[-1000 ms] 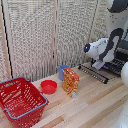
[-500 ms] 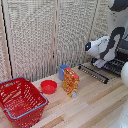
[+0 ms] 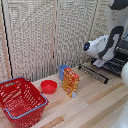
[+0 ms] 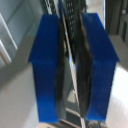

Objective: Kindly position your hand close to the oven tray's handle. Softly yet firmly grasp the handle using your hand. Slowly and with caution, draw the tray out until it is fully stretched out.

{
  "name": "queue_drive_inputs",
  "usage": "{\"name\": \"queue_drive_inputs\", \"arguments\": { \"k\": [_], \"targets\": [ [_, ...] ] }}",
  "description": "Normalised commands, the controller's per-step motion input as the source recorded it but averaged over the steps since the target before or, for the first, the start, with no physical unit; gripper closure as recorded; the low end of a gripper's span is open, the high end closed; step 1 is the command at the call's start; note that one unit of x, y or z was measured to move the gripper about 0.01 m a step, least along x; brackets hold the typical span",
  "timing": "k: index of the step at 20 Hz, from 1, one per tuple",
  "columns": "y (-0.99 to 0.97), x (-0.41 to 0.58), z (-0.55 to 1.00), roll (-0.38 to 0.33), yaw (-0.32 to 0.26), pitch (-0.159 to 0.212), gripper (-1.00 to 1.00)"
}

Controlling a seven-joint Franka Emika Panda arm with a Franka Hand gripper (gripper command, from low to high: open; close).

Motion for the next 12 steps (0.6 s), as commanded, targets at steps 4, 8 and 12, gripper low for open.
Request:
{"name": "queue_drive_inputs", "arguments": {
  "k": [4, 8, 12],
  "targets": [
    [0.46, -0.011, 0.74, 0.036, -0.093, -0.041, 1.00],
    [0.32, -0.056, 1.00, 0.013, -0.128, -0.048, 1.00],
    [0.52, -0.091, 0.65, -0.027, -0.153, -0.075, 1.00]
  ]
}}
